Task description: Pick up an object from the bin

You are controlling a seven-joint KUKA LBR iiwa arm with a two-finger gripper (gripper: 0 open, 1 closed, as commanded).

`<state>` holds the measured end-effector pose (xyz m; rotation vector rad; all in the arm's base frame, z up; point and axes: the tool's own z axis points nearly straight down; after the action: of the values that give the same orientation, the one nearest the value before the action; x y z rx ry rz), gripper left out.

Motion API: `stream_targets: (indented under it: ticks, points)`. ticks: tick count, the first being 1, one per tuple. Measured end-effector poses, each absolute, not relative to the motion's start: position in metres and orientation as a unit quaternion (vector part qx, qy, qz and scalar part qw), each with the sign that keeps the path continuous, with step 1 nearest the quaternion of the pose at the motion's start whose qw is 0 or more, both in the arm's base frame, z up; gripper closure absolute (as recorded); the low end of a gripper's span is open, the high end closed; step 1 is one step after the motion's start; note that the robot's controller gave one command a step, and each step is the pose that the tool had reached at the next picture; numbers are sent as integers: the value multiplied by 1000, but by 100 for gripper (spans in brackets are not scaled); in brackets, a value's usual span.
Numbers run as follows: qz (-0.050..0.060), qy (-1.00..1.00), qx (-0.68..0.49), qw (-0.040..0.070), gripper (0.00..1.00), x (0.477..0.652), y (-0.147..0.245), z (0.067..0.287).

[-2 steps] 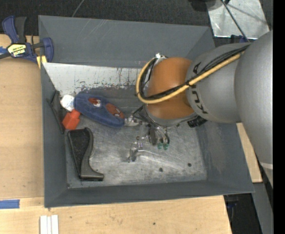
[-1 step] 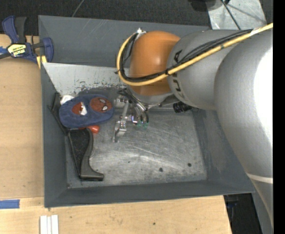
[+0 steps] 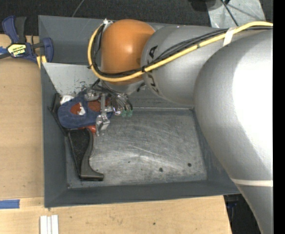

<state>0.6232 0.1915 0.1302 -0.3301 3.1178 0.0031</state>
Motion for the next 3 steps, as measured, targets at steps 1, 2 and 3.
stream_targets:
  ticks: [1,2,3]
  points:
    - [-2,971,-240,8,0,595,223,98]
    - [-7,962,-273,-5,0,614,234,102]
    - [-9,962,-273,-7,100,614,232,103]
